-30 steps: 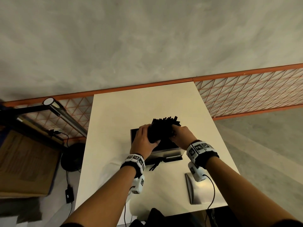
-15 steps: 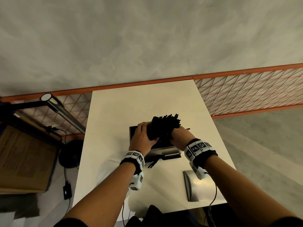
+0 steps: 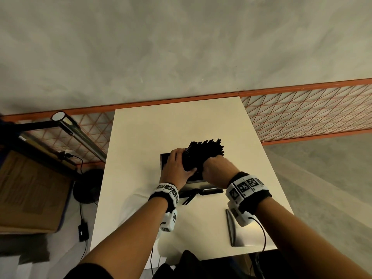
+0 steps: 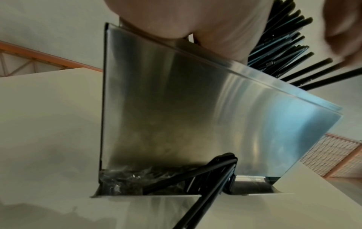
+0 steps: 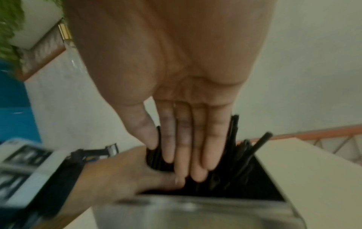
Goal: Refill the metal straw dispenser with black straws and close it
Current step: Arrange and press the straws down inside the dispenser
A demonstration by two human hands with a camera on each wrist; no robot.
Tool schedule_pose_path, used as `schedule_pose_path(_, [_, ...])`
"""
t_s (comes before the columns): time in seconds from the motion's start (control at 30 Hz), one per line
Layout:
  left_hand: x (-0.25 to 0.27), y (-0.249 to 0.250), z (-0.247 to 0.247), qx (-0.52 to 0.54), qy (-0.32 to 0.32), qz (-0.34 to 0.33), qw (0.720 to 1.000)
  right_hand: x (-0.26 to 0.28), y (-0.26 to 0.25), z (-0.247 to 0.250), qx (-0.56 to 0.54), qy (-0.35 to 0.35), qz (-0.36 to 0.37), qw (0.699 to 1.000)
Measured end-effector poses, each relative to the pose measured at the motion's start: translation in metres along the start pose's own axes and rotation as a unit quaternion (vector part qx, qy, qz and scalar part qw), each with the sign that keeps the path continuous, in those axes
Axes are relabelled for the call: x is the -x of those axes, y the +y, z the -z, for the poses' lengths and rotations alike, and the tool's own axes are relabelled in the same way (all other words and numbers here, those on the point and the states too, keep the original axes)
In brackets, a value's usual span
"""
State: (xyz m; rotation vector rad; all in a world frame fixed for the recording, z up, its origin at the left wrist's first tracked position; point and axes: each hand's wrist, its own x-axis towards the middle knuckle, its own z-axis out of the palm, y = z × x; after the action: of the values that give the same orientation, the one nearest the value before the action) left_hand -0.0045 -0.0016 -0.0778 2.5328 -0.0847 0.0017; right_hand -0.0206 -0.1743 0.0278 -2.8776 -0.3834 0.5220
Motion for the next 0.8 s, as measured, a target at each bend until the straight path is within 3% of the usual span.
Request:
schedule_pose_path(0.07, [0.0, 0.001, 0.0, 0.007, -0.004, 0.001, 1.0, -0.005, -0.002, -0.017, 0.001, -0.06, 0.056, 0.997])
schedule_pose_path(0.2, [0.0, 0.001, 0.001, 0.006, -0.002, -0.005, 1.0, -0.009, 0.008, -0.031, 0.088, -0.11, 0.072, 0.987])
schedule_pose_path(0.4, [-0.001, -0.001, 0.0, -0.007, -0.007, -0.007, 1.0, -0.011, 0.02, -0.032, 0.247, -0.084, 0.095, 0.961])
schedule_pose_path(0.8, [-0.001, 0.0, 0.0, -0.013, -0.008, -0.008, 1.0, -0.01, 0.017, -0.039, 0.285, -0.038, 0.148, 0.946])
